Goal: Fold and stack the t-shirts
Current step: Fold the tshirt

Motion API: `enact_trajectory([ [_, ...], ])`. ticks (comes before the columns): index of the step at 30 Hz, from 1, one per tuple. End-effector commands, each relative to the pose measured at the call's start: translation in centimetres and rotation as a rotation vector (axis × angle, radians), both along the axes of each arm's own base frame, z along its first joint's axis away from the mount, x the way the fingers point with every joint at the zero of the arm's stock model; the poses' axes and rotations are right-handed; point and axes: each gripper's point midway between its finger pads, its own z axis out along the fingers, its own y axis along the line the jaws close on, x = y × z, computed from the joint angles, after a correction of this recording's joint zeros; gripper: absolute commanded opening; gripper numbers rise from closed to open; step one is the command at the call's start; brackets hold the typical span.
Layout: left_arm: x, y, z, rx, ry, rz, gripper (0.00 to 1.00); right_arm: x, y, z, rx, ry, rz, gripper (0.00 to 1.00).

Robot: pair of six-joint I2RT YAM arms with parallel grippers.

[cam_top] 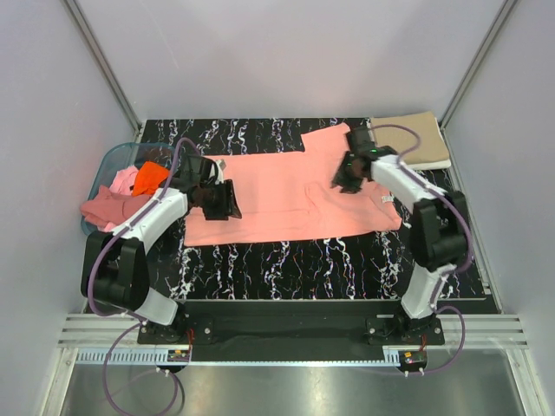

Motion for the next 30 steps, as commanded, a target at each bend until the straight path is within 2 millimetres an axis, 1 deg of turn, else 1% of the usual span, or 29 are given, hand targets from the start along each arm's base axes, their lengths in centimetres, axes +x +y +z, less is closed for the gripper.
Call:
enact_trajectory([
  [1, 0.8, -2.3, 0.9, -0.119, -0.025, 0.000, 0.52, -3.2, -8.6, 1.9, 0.037, 0.084, -0.299, 0.40],
  [2, 0.9, -2.3, 0.7, -0.124, -0.023, 0.011, 0.52, -4.5, -12.1, 1.6, 0.042, 0.099, -0.393, 0.38],
  [3, 0.8, -2.5, 0.1, -0.134, -0.022, 0.019, 0.52, -5.1, -13.7, 1.5, 0.033, 0.101, -0.442, 0.38],
  [4, 0.8, -2.6, -0.1, -0.147, -0.009, 0.039, 0.52, -5.7, -15.3, 2.2, 0.028, 0.076, -0.484, 0.37],
  [5, 0.9, -2.7, -0.5, -0.154, -0.013, 0.047, 0.52, -6.8, -17.7, 1.5, 0.014, 0.095, -0.550, 0.37],
  [6, 1.0, -2.7, -0.7, -0.158, -0.009, 0.059, 0.52, -7.2, -18.9, 1.5, -0.003, 0.091, -0.574, 0.37],
  [7, 1.1, -2.7, -1.1, -0.159, 0.001, 0.077, 0.51, -7.6, -19.7, 1.6, -0.011, 0.086, -0.595, 0.37],
  [8, 1.2, -2.7, -1.4, -0.157, 0.001, 0.086, 0.51, -8.2, -20.8, 1.3, -0.019, 0.097, -0.630, 0.37],
  [9, 1.5, -2.3, -1.8, -0.141, -0.002, 0.105, 0.51, -8.5, -21.4, 1.1, -0.031, 0.104, -0.648, 0.37],
  [10, 1.5, -2.1, -2.2, -0.128, 0.004, 0.117, 0.51, -8.9, -21.7, 0.5, -0.040, 0.119, -0.661, 0.37],
  [12, 1.6, -1.7, -3.0, -0.100, 0.010, 0.138, 0.51, -9.1, -22.5, 0.0, -0.048, 0.132, -0.693, 0.37],
  [14, 1.6, -1.4, -3.8, -0.082, 0.023, 0.150, 0.51, -9.0, -22.5, -1.0, -0.046, 0.163, -0.694, 0.37],
  [17, 1.5, -0.7, -5.4, -0.044, 0.055, 0.174, 0.51, -8.1, -22.3, -2.2, -0.025, 0.187, -0.685, 0.36],
  [19, 1.4, -0.4, -6.3, -0.022, 0.074, 0.188, 0.51, -8.2, -22.2, -3.0, -0.026, 0.209, -0.685, 0.36],
  [21, 1.2, 0.1, -6.9, 0.005, 0.080, 0.198, 0.51, -8.3, -22.7, -3.5, -0.051, 0.206, -0.698, 0.35],
  [22, 1.1, 0.3, -7.1, 0.018, 0.085, 0.206, 0.51, -8.6, -22.9, -4.3, -0.065, 0.222, -0.702, 0.33],
  [24, 0.9, 0.9, -7.5, 0.044, 0.088, 0.217, 0.51, -8.4, -23.4, -5.2, -0.087, 0.218, -0.705, 0.28],
  [25, 0.9, 0.9, -7.5, 0.049, 0.088, 0.219, 0.51, -8.4, -23.3, -6.1, -0.082, 0.239, -0.696, 0.24],
  [26, 0.7, 1.1, -7.7, 0.055, 0.093, 0.221, 0.51, -8.1, -23.2, -6.5, -0.077, 0.234, -0.682, 0.18],
  [27, 0.7, 1.3, -7.8, 0.069, 0.093, 0.229, 0.51, -8.3, -23.2, -7.2, -0.085, 0.255, -0.678, 0.13],
  [28, 0.5, 1.5, -8.0, 0.080, 0.098, 0.227, 0.51, -8.5, -23.4, -7.5, -0.097, 0.265, -0.679, 0.06],
  [30, -0.1, 2.4, -8.7, 0.133, 0.123, 0.232, 0.51, -9.4, -24.2, -8.4, -0.144, 0.292, -0.678, 0.01],
])
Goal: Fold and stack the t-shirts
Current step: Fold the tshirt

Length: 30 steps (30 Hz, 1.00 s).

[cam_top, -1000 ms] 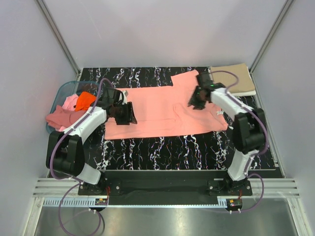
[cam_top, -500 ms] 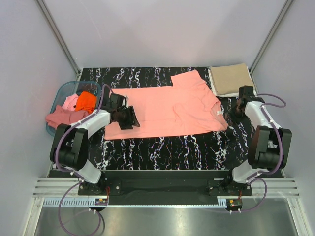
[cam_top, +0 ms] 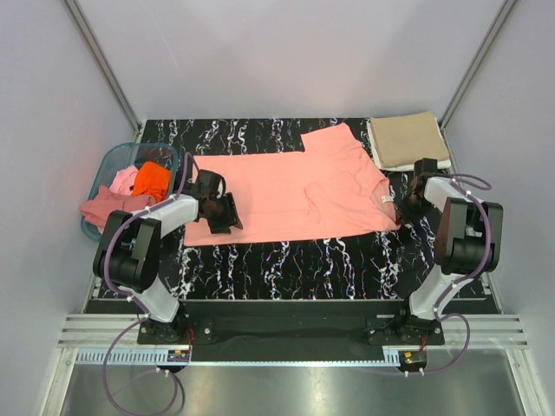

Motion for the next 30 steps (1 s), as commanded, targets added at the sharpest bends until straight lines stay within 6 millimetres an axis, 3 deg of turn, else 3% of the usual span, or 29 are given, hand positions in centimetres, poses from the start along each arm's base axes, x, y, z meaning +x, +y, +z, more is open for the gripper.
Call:
enact_trajectory([
  [1, -0.6, 2.5, -1.5, 0.132, 0.028, 0.028, 0.51, -0.9, -2.1, -1.4, -0.089, 0.043, -0.005, 0.00],
  [6, -2.1, 3.8, -1.9, 0.188, 0.046, 0.066, 0.51, -3.7, -5.2, -1.7, -0.188, 0.108, -0.064, 0.00],
  [11, -2.9, 3.0, -0.9, 0.166, 0.017, 0.054, 0.51, -6.1, -5.2, -1.7, -0.190, 0.123, -0.080, 0.00],
  [14, -3.1, 2.0, 0.4, 0.126, -0.019, 0.040, 0.51, -7.1, -4.9, -0.8, -0.178, 0.095, -0.104, 0.00],
  [17, -3.2, 1.5, 1.7, 0.098, -0.045, 0.035, 0.52, -7.5, -5.8, 1.2, -0.222, 0.058, -0.138, 0.01],
  [22, -1.1, 0.7, 5.2, 0.067, -0.144, 0.007, 0.54, -5.4, -5.3, 5.9, -0.184, -0.057, -0.109, 0.10],
  [25, 0.2, -0.3, 6.7, 0.038, -0.171, -0.046, 0.54, -3.6, -3.4, 8.0, -0.088, -0.158, -0.079, 0.11],
  [27, 1.0, -0.4, 6.7, 0.031, -0.164, -0.053, 0.54, -2.6, -1.5, 9.0, -0.019, -0.218, -0.043, 0.11],
  [30, 2.8, -0.8, 7.3, 0.008, -0.169, -0.063, 0.54, -0.9, 1.3, 9.5, 0.085, -0.275, 0.016, 0.12],
])
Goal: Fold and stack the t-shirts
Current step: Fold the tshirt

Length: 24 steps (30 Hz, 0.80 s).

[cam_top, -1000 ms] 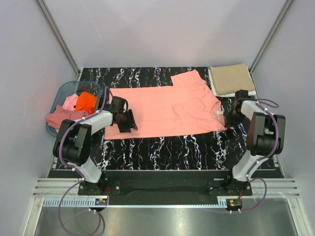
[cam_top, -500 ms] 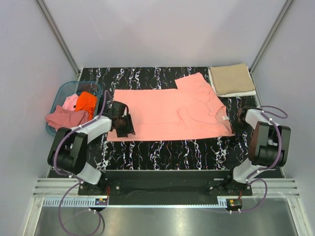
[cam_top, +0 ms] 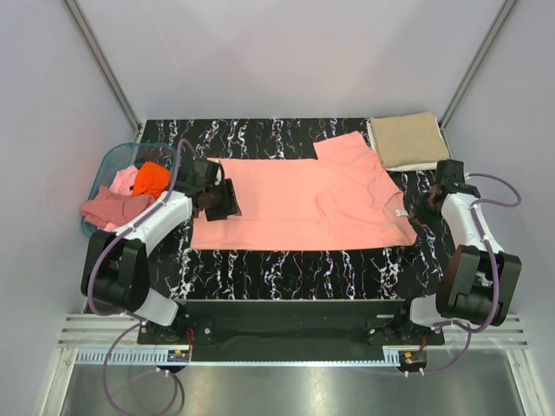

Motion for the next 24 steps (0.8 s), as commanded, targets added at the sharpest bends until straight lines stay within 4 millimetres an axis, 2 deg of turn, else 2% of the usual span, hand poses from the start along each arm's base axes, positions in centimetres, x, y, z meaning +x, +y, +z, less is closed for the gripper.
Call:
enact_trajectory([
  [1, 2.5, -0.8, 0.9, -0.038, -0.024, -0.042, 0.54, 2.4, 3.8, 1.8, 0.134, -0.092, 0.096, 0.12],
  [2, 2.8, -0.8, 0.7, -0.041, -0.017, -0.044, 0.54, 2.5, 4.2, 1.6, 0.151, -0.087, 0.107, 0.12],
  [6, 5.2, 0.0, -1.2, -0.033, 0.037, -0.022, 0.54, 1.8, 4.8, -1.2, 0.184, 0.004, 0.115, 0.13],
  [8, 6.0, 0.9, -2.6, -0.006, 0.070, 0.000, 0.54, 1.1, 4.1, -2.2, 0.152, 0.041, 0.108, 0.15],
  [9, 6.7, 1.1, -2.5, -0.003, 0.065, 0.004, 0.54, 0.3, 4.0, -3.0, 0.145, 0.074, 0.102, 0.16],
  [12, 7.3, 2.2, -3.7, 0.015, 0.098, 0.039, 0.54, -1.5, 3.0, -4.5, 0.093, 0.131, 0.043, 0.21],
  [18, 6.7, 5.5, -6.3, 0.087, 0.170, 0.142, 0.54, -4.4, 0.2, -8.0, 0.021, 0.261, -0.072, 0.21],
  [20, 6.4, 6.8, -6.5, 0.132, 0.175, 0.177, 0.54, -5.2, -1.4, -8.0, -0.017, 0.263, -0.135, 0.20],
  [24, 4.5, 7.8, -7.4, 0.163, 0.210, 0.214, 0.54, -6.7, -2.6, -8.0, -0.034, 0.265, -0.199, 0.22],
])
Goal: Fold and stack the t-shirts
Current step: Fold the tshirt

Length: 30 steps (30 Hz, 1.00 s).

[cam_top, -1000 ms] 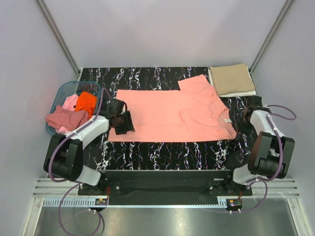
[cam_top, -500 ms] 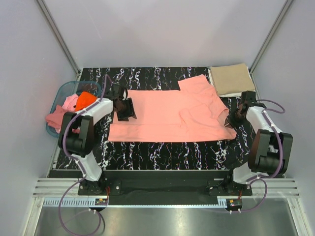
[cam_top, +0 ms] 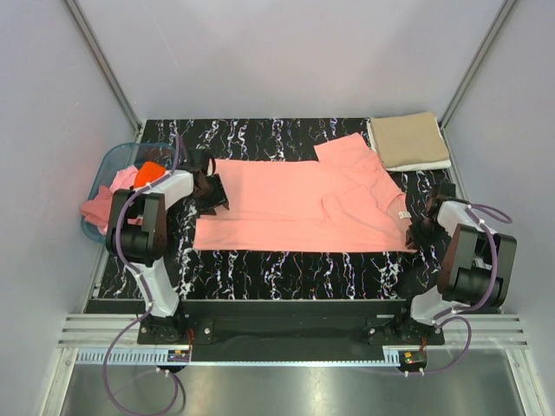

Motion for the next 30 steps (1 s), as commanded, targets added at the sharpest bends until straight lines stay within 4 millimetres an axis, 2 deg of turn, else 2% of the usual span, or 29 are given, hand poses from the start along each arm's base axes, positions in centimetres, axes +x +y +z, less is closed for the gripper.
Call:
enact_trajectory([
  [1, -2.1, 2.9, -1.2, 0.109, 0.049, 0.065, 0.54, -2.1, -2.6, -0.4, -0.106, 0.045, -0.087, 0.22],
  [4, -3.7, 2.9, -1.9, 0.104, 0.075, 0.084, 0.54, -2.1, -1.9, -0.5, -0.068, 0.032, -0.095, 0.22],
  [6, -5.0, 3.7, -2.5, 0.139, 0.095, 0.106, 0.53, -2.6, -1.7, -0.7, -0.066, 0.038, -0.104, 0.22],
  [12, -8.2, 5.2, -2.3, 0.195, 0.102, 0.166, 0.53, -3.2, -1.2, -0.5, -0.056, 0.021, -0.095, 0.23],
  [15, -8.7, 5.6, -1.1, 0.202, 0.055, 0.194, 0.53, -3.0, -0.7, 0.2, -0.033, -0.014, -0.077, 0.22],
  [19, -6.6, 5.4, 3.0, 0.190, -0.051, 0.159, 0.55, -1.9, -0.1, 2.5, -0.008, -0.096, -0.020, 0.21],
  [20, -5.3, 5.2, 4.9, 0.186, -0.102, 0.128, 0.56, -1.0, -0.1, 4.2, -0.015, -0.153, -0.005, 0.22],
  [21, -5.0, 5.0, 6.0, 0.177, -0.118, 0.102, 0.56, -0.5, 0.0, 5.2, -0.015, -0.188, 0.042, 0.23],
  [22, -4.4, 4.6, 7.6, 0.165, -0.162, 0.056, 0.57, 0.3, 1.0, 6.4, 0.031, -0.242, 0.086, 0.24],
  [23, -3.3, 4.4, 9.5, 0.155, -0.218, 0.041, 0.57, 1.4, 1.4, 8.7, 0.032, -0.325, 0.129, 0.26],
  [24, -2.8, 4.2, 10.6, 0.149, -0.248, 0.025, 0.57, 2.6, 2.8, 10.3, 0.079, -0.408, 0.228, 0.27],
  [25, -2.4, 4.0, 11.6, 0.143, -0.278, 0.009, 0.60, 3.4, 3.4, 11.7, 0.089, -0.467, 0.276, 0.29],
  [26, -1.5, 3.9, 12.8, 0.145, -0.315, -0.016, 0.62, 4.7, 3.7, 14.0, 0.081, -0.547, 0.313, 0.31],
  [27, -1.0, 3.8, 13.3, 0.145, -0.331, -0.030, 0.62, 5.8, 4.5, 15.4, 0.081, -0.602, 0.363, 0.37],
  [28, -0.4, 3.5, 13.1, 0.139, -0.325, -0.052, 0.62, 6.4, 5.2, 16.6, 0.097, -0.635, 0.394, 0.38],
  [29, 0.7, 3.3, 14.2, 0.146, -0.356, -0.083, 0.62, 8.0, 5.5, 18.8, 0.086, -0.678, 0.424, 0.39],
  [30, 1.1, 3.0, 14.2, 0.135, -0.351, -0.103, 0.62, 8.9, 6.5, 19.7, 0.071, -0.692, 0.472, 0.41],
])
